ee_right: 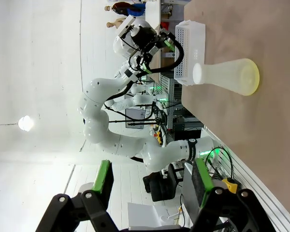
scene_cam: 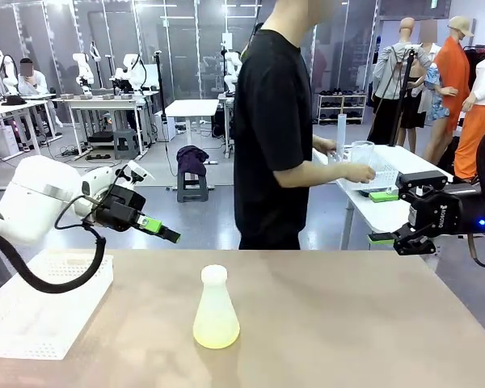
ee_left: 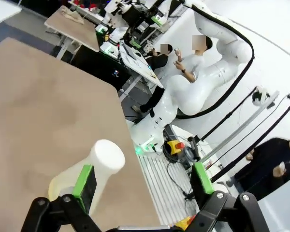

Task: Prepare the solutions needed for the experiment.
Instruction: When the human places the Big flask in the center of the table, pick up the Big flask and place it in the left Organizing basket.

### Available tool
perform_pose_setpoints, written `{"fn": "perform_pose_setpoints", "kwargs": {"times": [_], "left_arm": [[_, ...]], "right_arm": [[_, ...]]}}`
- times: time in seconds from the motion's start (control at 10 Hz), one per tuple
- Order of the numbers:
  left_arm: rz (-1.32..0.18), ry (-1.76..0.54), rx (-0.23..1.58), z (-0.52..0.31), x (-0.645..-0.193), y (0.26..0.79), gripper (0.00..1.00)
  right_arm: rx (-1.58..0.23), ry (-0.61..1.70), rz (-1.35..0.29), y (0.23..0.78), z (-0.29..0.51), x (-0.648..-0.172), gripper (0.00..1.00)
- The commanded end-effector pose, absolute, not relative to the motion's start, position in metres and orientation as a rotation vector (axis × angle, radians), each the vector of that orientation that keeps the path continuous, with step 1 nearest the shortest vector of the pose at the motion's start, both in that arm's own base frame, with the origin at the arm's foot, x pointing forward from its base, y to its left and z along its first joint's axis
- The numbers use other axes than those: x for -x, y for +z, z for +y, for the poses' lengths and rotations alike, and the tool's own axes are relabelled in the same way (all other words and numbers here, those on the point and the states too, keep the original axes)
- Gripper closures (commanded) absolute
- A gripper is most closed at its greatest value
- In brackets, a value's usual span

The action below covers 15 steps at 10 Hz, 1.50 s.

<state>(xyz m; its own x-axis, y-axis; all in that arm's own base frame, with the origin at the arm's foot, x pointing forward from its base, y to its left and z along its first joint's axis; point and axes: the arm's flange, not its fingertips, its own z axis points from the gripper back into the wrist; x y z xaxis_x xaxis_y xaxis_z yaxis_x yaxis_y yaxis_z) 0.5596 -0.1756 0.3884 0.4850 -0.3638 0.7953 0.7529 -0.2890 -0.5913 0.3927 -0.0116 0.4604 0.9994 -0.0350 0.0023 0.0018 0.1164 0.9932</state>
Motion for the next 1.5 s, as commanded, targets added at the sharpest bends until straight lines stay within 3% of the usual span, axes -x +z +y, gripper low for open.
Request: {"fn": "perform_pose_setpoints", "kwargs": {"times": [0.0,0.3,0.7,0.8,1.3,1.4], "left_arm": [[-0.425,-1.326,1.542,-0.201,-0.580,0.381,0.00],[-0.405,-1.642,1.514,-0.233,-0.594,0.360,0.00],[-0.457,-1.642,1.613,-0.250,-0.604,0.334,0.00],[-0.445,-1.628,1.561,-0.256,-0.588,0.336,0.00],[-0.452,-1.632,1.572,-0.256,-0.593,0.331,0.00],[-0.564,-1.750,1.606,-0.261,-0.613,0.329,0.00]], "right_arm": [[-1.465,-0.018,-0.033,0.463,-0.011,-0.392,0.17],[-1.465,-0.018,-0.033,0.463,-0.011,-0.392,0.17],[-1.465,-0.018,-0.033,0.463,-0.011,-0.392,0.17],[-1.465,-0.018,-0.033,0.463,-0.011,-0.392,0.17],[-1.465,-0.018,-0.033,0.463,-0.011,-0.392,0.17],[-1.465,-0.018,-0.033,0.463,-0.011,-0.392,0.17]]}}
